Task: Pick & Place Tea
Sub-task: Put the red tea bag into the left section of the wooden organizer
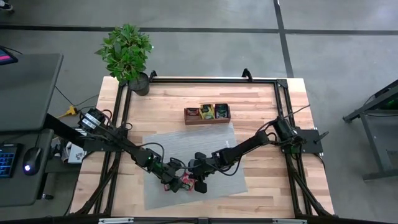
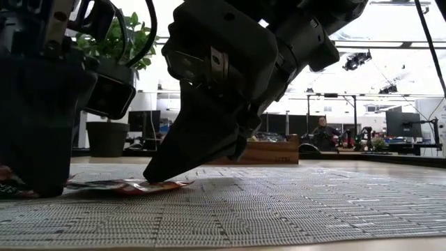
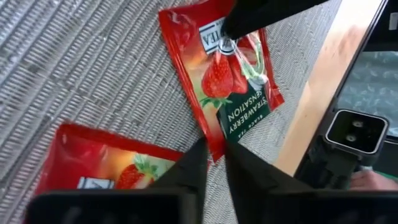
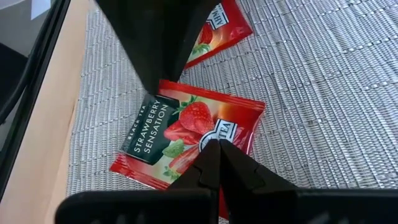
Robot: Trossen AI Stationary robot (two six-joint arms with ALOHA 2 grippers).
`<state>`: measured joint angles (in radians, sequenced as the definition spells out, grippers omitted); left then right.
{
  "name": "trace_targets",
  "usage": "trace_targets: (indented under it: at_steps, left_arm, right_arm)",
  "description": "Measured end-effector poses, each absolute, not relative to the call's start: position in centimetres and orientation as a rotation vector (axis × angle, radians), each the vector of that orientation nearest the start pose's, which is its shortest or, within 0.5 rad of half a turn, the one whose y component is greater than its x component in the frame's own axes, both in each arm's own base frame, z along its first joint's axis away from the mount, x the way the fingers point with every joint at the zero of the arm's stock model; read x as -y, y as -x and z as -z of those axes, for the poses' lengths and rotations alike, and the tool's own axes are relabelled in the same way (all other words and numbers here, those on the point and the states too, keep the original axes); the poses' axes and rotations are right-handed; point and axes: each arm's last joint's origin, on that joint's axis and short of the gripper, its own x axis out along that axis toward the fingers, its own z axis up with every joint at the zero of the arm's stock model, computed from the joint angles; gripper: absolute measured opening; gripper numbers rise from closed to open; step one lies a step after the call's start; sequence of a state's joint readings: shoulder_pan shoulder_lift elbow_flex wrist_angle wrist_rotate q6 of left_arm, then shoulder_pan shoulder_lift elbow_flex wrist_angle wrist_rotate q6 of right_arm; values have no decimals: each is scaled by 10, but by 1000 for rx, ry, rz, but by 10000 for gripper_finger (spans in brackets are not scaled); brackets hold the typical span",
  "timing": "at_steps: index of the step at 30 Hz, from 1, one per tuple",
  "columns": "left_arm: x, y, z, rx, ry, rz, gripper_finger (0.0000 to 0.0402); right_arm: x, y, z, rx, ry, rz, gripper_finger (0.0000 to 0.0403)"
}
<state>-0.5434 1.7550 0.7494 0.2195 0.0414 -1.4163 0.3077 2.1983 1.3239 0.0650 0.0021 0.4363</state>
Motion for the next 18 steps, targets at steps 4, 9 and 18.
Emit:
trace_targets:
  at_steps: [4,9,18]
  left_arm:
    - [165,-272,-119,-990,1074,-78,7]
    - [165,-272,-119,-990,1064,-83,2]
    - [165,-273,-120,-980,1030,-56,0]
  right_arm:
    - [-135,-424,-98,-849,-284,-109,0]
    - [-135,-424,-98,-850,-286,-113,0]
    - [-136,-424,-101,-852,-312,-170,0]
